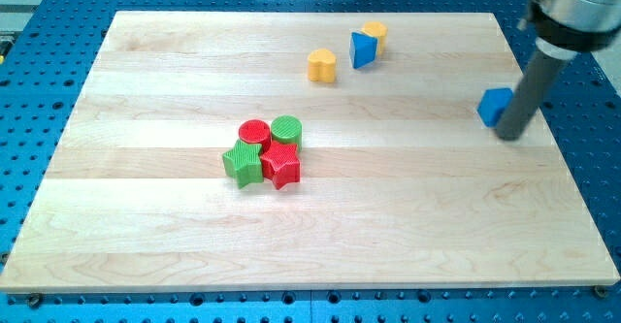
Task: Move the green star to the left of the red circle
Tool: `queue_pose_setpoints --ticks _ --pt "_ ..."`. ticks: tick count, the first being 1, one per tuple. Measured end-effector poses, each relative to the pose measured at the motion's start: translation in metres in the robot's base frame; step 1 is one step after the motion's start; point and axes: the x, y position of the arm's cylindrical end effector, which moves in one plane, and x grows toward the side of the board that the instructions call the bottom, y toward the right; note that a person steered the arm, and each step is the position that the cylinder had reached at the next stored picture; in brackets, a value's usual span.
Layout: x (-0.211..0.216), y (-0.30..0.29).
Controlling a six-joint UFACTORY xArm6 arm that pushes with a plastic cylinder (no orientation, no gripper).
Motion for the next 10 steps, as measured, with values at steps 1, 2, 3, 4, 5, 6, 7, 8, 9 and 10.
queue_pose_setpoints --ticks 1,2,3,4,5,6,7,8,9,10 --pt "0.017 -0.016" --pt "0.12 -0.154" --pt "0.104 -0.306" --pt "0.051 -0.338" --pt "0.003 -0.272" --pt "0.023 -0.326" --pt "0.021 -0.35" --pt "0.034 -0.403" --pt "-0.004 -0.432" --pt "-0.018 -0.36"
